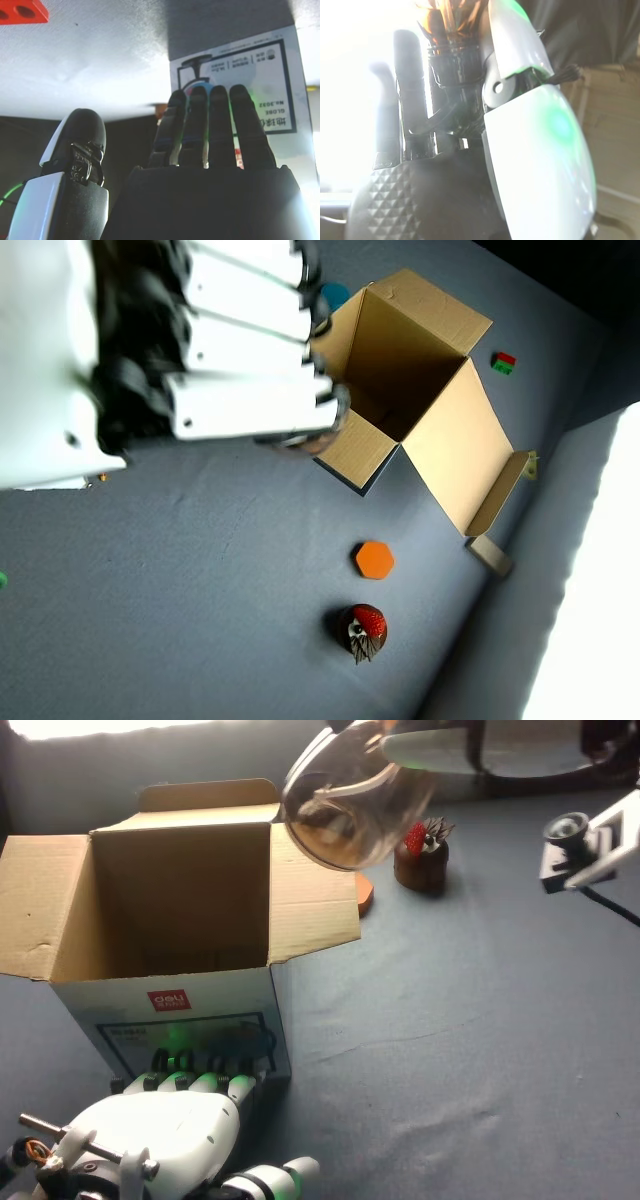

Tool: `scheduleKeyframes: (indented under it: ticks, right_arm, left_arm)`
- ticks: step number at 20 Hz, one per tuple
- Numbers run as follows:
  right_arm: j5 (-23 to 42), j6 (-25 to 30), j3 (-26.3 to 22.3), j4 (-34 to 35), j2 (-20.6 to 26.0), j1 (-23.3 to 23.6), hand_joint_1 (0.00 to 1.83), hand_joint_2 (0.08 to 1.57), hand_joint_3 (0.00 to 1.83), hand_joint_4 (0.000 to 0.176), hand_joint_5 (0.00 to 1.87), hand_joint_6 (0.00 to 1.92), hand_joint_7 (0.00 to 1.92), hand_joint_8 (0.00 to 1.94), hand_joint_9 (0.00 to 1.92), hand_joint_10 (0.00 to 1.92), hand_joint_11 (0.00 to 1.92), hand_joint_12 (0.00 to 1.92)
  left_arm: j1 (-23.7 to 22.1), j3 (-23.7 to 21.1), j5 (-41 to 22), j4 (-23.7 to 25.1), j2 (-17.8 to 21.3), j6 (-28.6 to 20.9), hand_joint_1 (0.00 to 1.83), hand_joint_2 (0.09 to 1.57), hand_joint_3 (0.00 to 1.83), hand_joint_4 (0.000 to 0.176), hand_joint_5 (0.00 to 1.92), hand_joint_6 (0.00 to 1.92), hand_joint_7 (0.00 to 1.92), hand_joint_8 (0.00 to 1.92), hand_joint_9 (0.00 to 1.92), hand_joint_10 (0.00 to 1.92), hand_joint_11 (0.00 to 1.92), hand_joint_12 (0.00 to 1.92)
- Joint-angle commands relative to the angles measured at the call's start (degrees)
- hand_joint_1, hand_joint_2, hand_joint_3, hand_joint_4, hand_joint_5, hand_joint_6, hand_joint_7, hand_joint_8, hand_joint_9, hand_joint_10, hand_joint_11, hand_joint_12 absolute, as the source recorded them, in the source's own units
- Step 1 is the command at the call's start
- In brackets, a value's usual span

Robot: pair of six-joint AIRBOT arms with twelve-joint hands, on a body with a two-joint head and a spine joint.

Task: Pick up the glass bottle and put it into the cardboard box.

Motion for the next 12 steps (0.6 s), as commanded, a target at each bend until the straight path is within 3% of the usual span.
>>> scheduleKeyframes:
  ticks: [1, 6, 7, 12]
  right_arm:
    - [7.5, -0.9, 0.4, 0.4, -1.6, 1.2, 1.19, 1.21, 0.01, 0.000, 0.68, 1.37, 0.91, 1.26, 0.72, 1.50, 0.41, 1.91]
    - [3.8, -4.2, 7.0, 0.4, -12.7, 1.7, 1.20, 1.21, 0.00, 0.000, 0.70, 1.34, 0.93, 1.25, 0.76, 1.49, 0.41, 1.92]
    - [1.6, -5.9, 10.3, 0.0, -17.4, 1.9, 1.20, 1.21, 0.00, 0.000, 0.70, 1.34, 0.93, 1.25, 0.76, 1.49, 0.41, 1.92]
    - [-2.7, -10.2, 15.3, 0.0, -25.1, 1.1, 1.21, 1.19, 0.00, 0.000, 0.73, 1.29, 0.96, 1.20, 0.78, 1.47, 0.45, 1.90]
  left_arm:
    - [0.0, -0.4, -1.5, 3.7, 0.5, -0.2, 0.00, 1.29, 0.00, 0.010, 0.03, 0.00, 0.05, 0.01, 0.00, 0.00, 0.00, 0.00]
    - [0.3, -0.2, -1.5, 3.7, 0.5, -1.3, 0.00, 1.28, 0.00, 0.010, 0.03, 0.00, 0.04, 0.00, 0.00, 0.00, 0.00, 0.00]
    - [0.5, 0.0, -1.5, 3.7, 0.5, -2.3, 0.00, 1.28, 0.00, 0.010, 0.03, 0.00, 0.04, 0.00, 0.00, 0.00, 0.00, 0.00]
    - [0.3, -0.1, -1.5, 3.7, 0.7, -2.3, 0.02, 1.28, 0.00, 0.009, 0.03, 0.00, 0.04, 0.00, 0.00, 0.00, 0.00, 0.00]
